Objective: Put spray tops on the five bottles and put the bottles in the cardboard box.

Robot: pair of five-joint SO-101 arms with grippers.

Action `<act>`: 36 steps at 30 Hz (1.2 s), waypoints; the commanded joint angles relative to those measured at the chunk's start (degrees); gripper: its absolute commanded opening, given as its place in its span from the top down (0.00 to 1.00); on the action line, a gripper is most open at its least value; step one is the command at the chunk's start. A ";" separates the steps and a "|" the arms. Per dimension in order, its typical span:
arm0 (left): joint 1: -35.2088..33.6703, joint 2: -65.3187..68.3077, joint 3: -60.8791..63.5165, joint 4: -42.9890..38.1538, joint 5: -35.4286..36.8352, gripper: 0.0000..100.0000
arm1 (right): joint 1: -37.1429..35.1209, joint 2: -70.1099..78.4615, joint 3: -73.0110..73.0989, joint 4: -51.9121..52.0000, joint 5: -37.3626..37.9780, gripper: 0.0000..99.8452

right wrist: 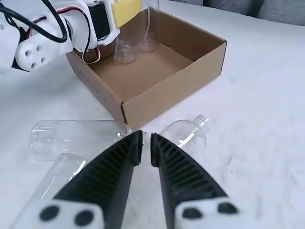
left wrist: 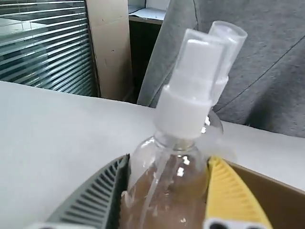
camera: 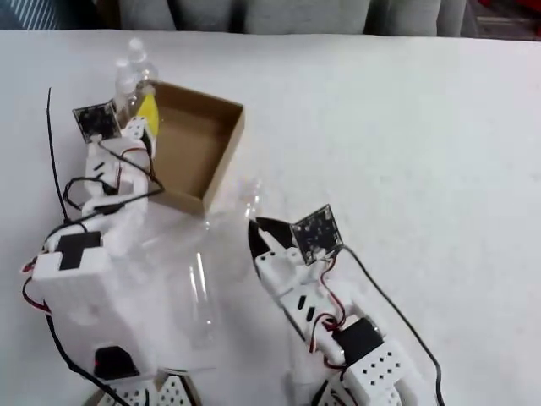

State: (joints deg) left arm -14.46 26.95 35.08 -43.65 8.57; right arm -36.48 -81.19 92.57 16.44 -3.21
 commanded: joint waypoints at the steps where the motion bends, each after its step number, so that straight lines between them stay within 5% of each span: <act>1: -0.92 -1.10 -0.35 0.00 -0.88 0.80 | 0.48 -0.48 -0.53 0.13 0.70 0.98; 15: -1.71 -1.19 0.00 0.26 -0.79 0.80 | 0.57 -0.48 -0.62 0.13 0.70 0.98; 23: -1.80 -1.27 -0.09 2.99 2.73 0.61 | 0.57 -0.48 -0.62 0.13 0.70 0.98; 36: -2.77 -4.79 0.26 8.70 3.25 0.60 | 0.57 -0.48 -0.62 0.13 0.70 0.98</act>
State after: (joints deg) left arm -16.66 26.59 35.60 -35.56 11.03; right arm -36.48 -81.19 92.57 16.44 -3.21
